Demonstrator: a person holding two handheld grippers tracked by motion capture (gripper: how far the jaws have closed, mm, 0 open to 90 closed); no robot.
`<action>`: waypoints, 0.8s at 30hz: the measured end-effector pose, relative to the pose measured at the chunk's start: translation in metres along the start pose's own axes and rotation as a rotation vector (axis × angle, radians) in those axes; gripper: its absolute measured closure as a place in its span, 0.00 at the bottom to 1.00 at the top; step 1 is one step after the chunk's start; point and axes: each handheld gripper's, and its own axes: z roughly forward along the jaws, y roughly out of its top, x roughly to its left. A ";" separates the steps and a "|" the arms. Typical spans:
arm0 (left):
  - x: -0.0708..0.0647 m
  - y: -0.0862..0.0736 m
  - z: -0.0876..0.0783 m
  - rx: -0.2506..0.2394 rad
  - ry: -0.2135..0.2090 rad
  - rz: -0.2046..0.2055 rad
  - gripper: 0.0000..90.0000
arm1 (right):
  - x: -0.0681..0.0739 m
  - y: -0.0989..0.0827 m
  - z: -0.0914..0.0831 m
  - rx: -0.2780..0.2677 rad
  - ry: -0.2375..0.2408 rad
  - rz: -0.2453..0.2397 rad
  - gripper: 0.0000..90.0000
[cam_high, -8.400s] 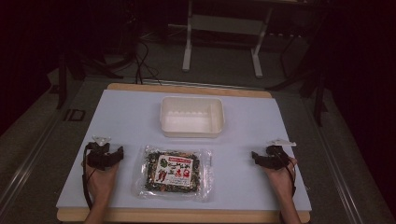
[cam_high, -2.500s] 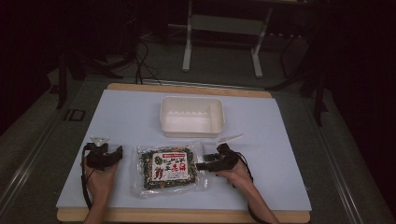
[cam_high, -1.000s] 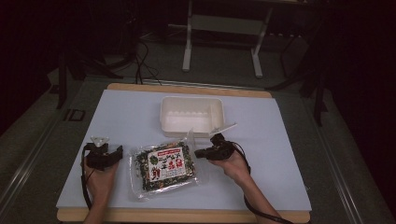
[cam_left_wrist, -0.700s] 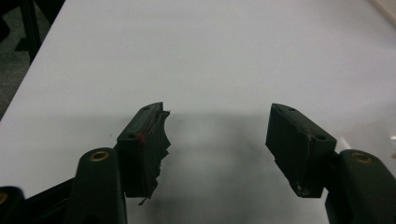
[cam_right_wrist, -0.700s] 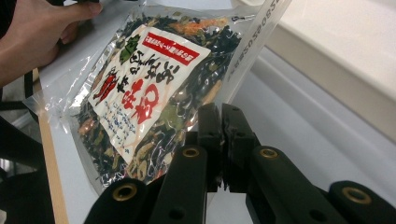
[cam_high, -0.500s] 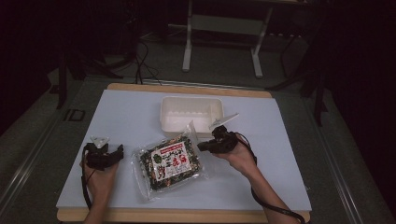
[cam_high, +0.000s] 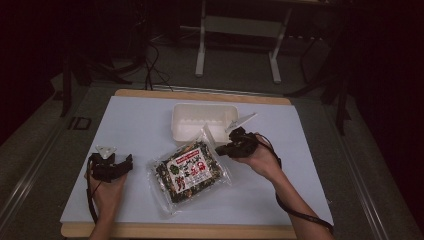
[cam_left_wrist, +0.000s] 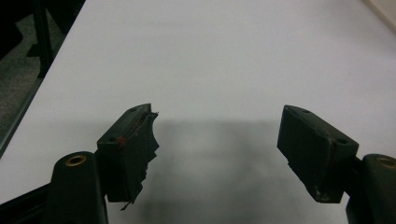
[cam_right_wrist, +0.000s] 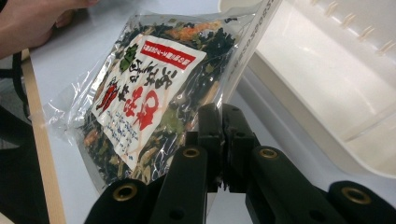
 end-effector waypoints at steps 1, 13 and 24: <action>0.000 0.000 0.000 0.000 0.001 0.000 0.30 | -0.001 0.001 -0.002 0.002 -0.005 -0.007 0.98; 0.000 0.000 -0.001 -0.006 0.001 -0.001 0.31 | -0.004 0.014 -0.020 0.022 -0.046 -0.054 0.99; -0.001 0.000 -0.001 -0.004 0.000 0.007 0.31 | -0.010 0.022 -0.032 0.057 -0.098 -0.089 0.99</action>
